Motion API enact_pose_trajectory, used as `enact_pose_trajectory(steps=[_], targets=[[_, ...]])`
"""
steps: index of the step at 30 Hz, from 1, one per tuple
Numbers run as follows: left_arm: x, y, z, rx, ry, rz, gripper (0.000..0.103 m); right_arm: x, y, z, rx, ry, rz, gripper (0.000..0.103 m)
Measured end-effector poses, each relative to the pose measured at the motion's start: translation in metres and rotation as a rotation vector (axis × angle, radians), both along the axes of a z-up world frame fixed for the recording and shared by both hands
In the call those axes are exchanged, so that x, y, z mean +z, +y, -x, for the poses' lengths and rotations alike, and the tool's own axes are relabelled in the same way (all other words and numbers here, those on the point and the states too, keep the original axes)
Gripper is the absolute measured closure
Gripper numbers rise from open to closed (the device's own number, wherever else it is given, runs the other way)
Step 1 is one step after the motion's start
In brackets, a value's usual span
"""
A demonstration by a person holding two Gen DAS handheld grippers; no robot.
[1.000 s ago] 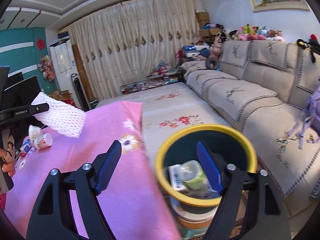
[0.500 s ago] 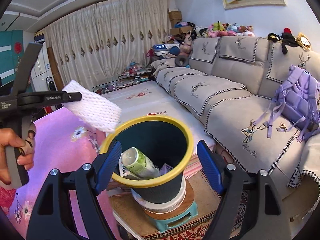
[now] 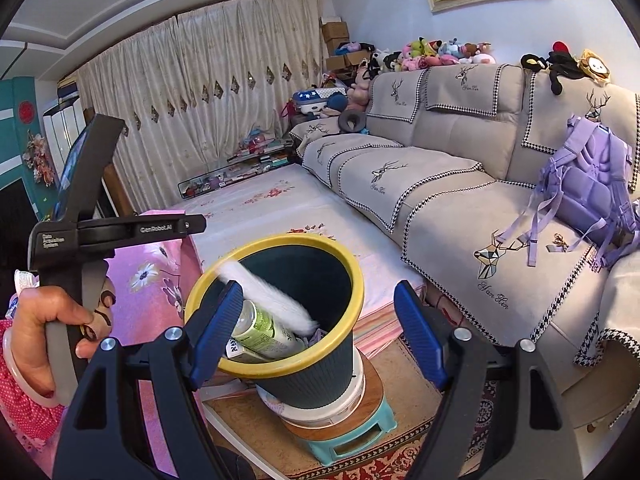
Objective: Collect trash
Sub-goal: 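Carry the mesh sleeve over the bin and open the left tool, then reach the right tool to the white supplement bottle and grasp it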
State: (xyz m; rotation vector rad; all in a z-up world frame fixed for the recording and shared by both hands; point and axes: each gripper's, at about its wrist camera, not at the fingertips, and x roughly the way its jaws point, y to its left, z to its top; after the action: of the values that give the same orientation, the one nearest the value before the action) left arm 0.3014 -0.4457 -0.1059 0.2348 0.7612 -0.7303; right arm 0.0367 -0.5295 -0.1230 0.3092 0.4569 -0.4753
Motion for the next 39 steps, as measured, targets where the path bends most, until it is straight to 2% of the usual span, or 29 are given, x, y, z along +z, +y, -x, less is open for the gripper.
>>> enact_pose_trajectory(steps=[3,6,8,11,16,22,25,29,31,39], targets=[[0.013,0.028,0.005,0.032,-0.015,0.034,0.039,0.003,0.007,-0.001,0.011,-0.004,0.005,0.029],[0.028,0.075,0.014,0.079,-0.051,0.068,0.036,0.005,0.015,-0.003,0.032,-0.007,0.007,0.029],[0.034,0.114,0.022,0.125,-0.079,0.082,0.030,0.005,0.024,-0.007,0.056,-0.003,0.012,0.029],[0.037,0.178,0.031,0.213,-0.128,0.077,0.030,0.006,0.038,-0.015,0.100,-0.001,0.012,0.029],[0.027,0.305,0.037,0.432,-0.185,0.043,0.029,0.011,0.079,-0.041,0.212,0.010,0.019,0.029],[0.009,0.457,0.036,0.699,-0.177,0.019,0.028,0.023,0.146,-0.088,0.382,0.027,0.057,0.029],[-0.001,0.506,0.041,0.784,-0.175,0.011,0.028,0.031,0.183,-0.117,0.481,0.028,0.051,0.029],[-0.013,0.547,0.047,0.840,-0.160,0.012,0.027,0.043,0.239,-0.160,0.629,0.041,0.031,0.029],[-0.018,0.564,0.049,0.847,-0.122,0.064,0.026,0.047,0.267,-0.183,0.676,0.056,0.050,0.029],[-0.018,0.557,0.052,0.872,-0.106,0.058,0.024,0.043,0.379,-0.274,0.819,0.139,0.036,0.029]])
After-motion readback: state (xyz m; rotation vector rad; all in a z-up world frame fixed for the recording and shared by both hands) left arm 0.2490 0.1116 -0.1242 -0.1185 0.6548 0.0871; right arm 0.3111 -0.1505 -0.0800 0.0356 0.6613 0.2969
